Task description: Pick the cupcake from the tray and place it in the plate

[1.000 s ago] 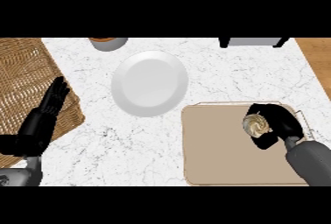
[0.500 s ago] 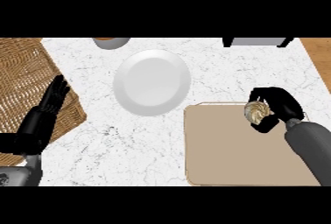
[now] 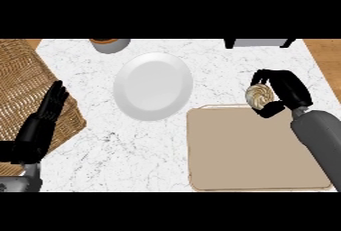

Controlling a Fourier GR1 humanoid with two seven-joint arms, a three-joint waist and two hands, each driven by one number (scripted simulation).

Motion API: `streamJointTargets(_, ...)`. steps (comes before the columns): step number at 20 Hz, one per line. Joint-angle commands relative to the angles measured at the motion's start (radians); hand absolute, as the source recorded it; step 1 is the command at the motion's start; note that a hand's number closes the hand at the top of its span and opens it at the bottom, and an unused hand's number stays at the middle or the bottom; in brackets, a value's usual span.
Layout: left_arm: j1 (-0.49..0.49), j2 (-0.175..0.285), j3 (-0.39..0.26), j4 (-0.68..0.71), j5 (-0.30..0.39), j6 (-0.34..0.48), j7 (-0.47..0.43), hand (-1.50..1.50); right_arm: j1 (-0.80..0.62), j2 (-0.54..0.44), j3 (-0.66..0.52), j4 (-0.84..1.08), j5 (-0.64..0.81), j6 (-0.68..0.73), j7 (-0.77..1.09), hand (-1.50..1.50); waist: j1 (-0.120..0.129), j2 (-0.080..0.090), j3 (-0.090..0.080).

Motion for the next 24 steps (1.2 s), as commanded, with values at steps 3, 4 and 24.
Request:
streamJointTargets(3,0.051,-0.033,-0.013,0.118,0.005,-0.016,0.025,0.0,-0.017,-0.032,-0.06,-0.163,-0.03,-0.027,-0.016,1.5,-0.031,0.013,-0.026)
streamJointTargets(4,0.058,-0.044,-0.022,0.096,0.005,-0.009,0.043,0.0,-0.021,0.011,-0.056,-0.197,-0.026,-0.061,0.011,1.5,-0.027,0.011,-0.026)
streamJointTargets(24,0.013,-0.06,-0.015,0.106,-0.034,-0.041,0.041,0.0,-0.267,0.272,0.026,-0.198,0.053,0.022,0.264,1.5,0.024,0.027,-0.026)
